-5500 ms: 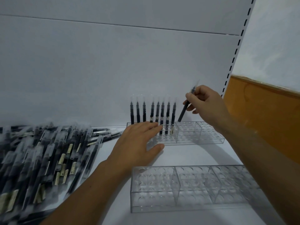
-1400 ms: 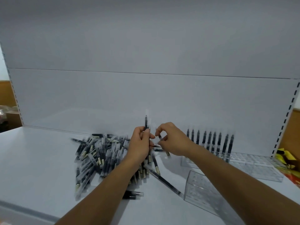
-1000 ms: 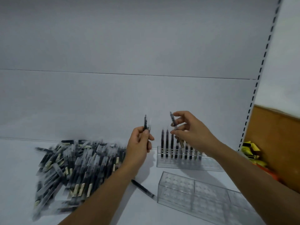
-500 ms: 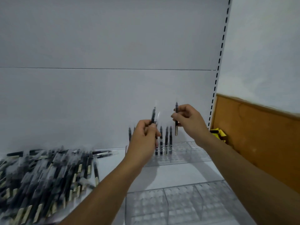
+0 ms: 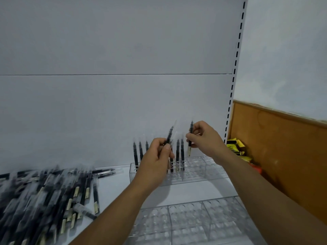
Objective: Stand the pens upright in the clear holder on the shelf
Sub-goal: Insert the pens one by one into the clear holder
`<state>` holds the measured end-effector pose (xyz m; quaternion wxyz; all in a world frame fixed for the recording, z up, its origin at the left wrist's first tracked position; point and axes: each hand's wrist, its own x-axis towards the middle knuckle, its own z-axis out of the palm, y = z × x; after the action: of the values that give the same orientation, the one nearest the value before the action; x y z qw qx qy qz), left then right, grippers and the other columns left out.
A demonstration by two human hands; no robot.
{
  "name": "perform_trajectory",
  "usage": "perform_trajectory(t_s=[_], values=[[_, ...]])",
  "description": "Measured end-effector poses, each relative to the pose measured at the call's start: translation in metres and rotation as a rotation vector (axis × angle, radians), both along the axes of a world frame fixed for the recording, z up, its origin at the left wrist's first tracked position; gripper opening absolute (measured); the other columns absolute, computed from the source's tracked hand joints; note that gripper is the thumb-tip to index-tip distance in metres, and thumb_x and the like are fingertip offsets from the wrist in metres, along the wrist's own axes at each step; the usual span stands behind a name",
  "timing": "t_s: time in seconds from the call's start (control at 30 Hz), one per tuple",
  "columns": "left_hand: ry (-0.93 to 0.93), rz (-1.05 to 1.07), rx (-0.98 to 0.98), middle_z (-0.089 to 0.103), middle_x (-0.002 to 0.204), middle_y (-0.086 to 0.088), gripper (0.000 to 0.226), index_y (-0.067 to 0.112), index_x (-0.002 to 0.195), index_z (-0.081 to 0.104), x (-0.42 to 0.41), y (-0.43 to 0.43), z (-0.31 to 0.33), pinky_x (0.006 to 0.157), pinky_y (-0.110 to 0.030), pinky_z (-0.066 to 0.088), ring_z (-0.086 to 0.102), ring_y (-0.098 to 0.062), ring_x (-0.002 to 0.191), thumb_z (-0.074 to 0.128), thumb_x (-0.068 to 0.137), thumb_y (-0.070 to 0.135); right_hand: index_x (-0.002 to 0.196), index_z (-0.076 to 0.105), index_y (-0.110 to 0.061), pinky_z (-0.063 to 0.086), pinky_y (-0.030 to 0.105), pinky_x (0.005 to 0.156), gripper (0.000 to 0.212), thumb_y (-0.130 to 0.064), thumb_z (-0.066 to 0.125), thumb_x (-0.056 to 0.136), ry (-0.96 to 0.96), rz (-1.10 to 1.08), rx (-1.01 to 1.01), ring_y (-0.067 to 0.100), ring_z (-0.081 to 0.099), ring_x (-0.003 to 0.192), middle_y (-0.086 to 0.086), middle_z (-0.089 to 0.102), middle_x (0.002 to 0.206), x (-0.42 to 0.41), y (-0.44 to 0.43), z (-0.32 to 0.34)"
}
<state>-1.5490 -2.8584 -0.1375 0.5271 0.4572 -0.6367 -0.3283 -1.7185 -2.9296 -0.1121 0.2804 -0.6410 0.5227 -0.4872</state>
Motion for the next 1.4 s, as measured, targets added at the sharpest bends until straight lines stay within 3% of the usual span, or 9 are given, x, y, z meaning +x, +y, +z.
perform_trajectory(t_s=[0.13, 0.27, 0.53, 0.63, 0.77, 0.93, 1.13, 1.27, 1.4], values=[[0.037, -0.043, 0.033, 0.063, 0.084, 0.003, 0.012, 0.026, 0.103, 0.052, 0.001, -0.004, -0.001, 0.054, -0.017, 0.045, 0.05, -0.003, 0.056, 0.04, 0.102, 0.025, 0.09, 0.054, -0.018, 0.057, 0.04, 0.082, 0.012, -0.018, 0.066, 0.09, 0.159, 0.005, -0.004, 0.022, 0.067, 0.087, 0.002, 0.063, 0.09, -0.003, 0.0, -0.003], [0.021, -0.067, 0.051, 0.063, 0.082, 0.008, 0.011, 0.032, 0.104, 0.051, 0.002, -0.006, -0.006, 0.06, -0.023, 0.046, 0.051, -0.003, 0.059, 0.04, 0.102, 0.028, 0.078, 0.047, -0.029, 0.041, 0.026, 0.063, 0.024, -0.031, 0.069, 0.088, 0.568, -0.012, -0.002, 0.012, 0.054, 0.076, -0.009, 0.057, 0.083, -0.005, 0.001, -0.004], [0.019, -0.073, 0.06, 0.062, 0.081, 0.008, 0.013, 0.029, 0.106, 0.052, 0.002, -0.004, -0.007, 0.061, -0.024, 0.045, 0.05, -0.006, 0.061, 0.04, 0.102, 0.029, 0.085, 0.059, -0.027, 0.052, 0.033, 0.077, 0.019, -0.043, 0.071, 0.084, 0.652, -0.04, 0.039, 0.013, 0.059, 0.083, -0.011, 0.06, 0.084, -0.012, 0.003, -0.001], [0.022, -0.066, 0.058, 0.061, 0.081, 0.007, 0.014, 0.027, 0.107, 0.052, 0.002, -0.004, -0.007, 0.059, -0.023, 0.043, 0.047, -0.008, 0.062, 0.039, 0.102, 0.029, 0.084, 0.066, -0.022, 0.052, 0.031, 0.073, 0.018, -0.04, 0.069, 0.085, 0.55, -0.045, -0.046, 0.012, 0.059, 0.077, -0.008, 0.064, 0.08, -0.016, 0.012, 0.006], [0.02, -0.061, 0.058, 0.062, 0.083, 0.007, 0.014, 0.029, 0.108, 0.052, 0.003, -0.004, -0.008, 0.059, -0.025, 0.043, 0.047, -0.01, 0.063, 0.039, 0.102, 0.032, 0.087, 0.072, -0.022, 0.043, 0.022, 0.058, 0.024, -0.046, 0.069, 0.084, 0.248, 0.262, 0.019, 0.006, 0.051, 0.059, -0.004, 0.067, 0.071, -0.003, 0.03, 0.015], [-0.042, -0.07, 0.011, 0.065, 0.084, 0.008, 0.013, 0.034, 0.105, 0.052, 0.001, -0.006, -0.009, 0.068, -0.032, 0.049, 0.056, -0.01, 0.065, 0.04, 0.101, 0.035, 0.089, 0.073, -0.016, 0.038, 0.016, 0.052, 0.025, -0.041, 0.071, 0.084, 0.187, 0.318, 0.022, 0.005, 0.046, 0.056, -0.006, 0.056, 0.064, 0.005, 0.036, 0.016], [-0.088, 0.037, -0.068, 0.069, 0.094, 0.011, 0.011, 0.037, 0.097, 0.051, 0.003, -0.01, -0.01, 0.077, -0.026, 0.055, 0.066, -0.002, 0.085, 0.043, 0.101, 0.03, 0.095, 0.061, -0.009, 0.045, 0.022, 0.05, 0.011, -0.02, 0.057, 0.097, -0.288, 0.16, -0.082, 0.013, 0.063, 0.061, 0.011, 0.072, 0.096, -0.002, 0.03, 0.024], [-0.071, 0.017, -0.072, 0.069, 0.096, 0.011, 0.012, 0.037, 0.096, 0.05, 0.002, -0.007, -0.01, 0.071, -0.017, 0.054, 0.066, 0.002, 0.08, 0.044, 0.101, 0.027, 0.088, 0.056, -0.027, 0.045, 0.022, 0.054, 0.01, -0.032, 0.056, 0.097, -0.172, -0.229, -0.342, 0.012, 0.062, 0.063, 0.0, 0.067, 0.086, -0.015, 0.02, 0.019], [-0.077, 0.004, -0.065, 0.069, 0.096, 0.012, 0.012, 0.037, 0.097, 0.049, 0.001, -0.005, -0.01, 0.071, -0.016, 0.053, 0.065, 0.003, 0.079, 0.044, 0.101, 0.027, 0.095, 0.056, -0.026, 0.056, 0.04, 0.071, 0.014, -0.039, 0.057, 0.095, 0.032, -0.264, -0.38, 0.019, 0.066, 0.075, -0.01, 0.063, 0.085, -0.019, 0.013, 0.012]])
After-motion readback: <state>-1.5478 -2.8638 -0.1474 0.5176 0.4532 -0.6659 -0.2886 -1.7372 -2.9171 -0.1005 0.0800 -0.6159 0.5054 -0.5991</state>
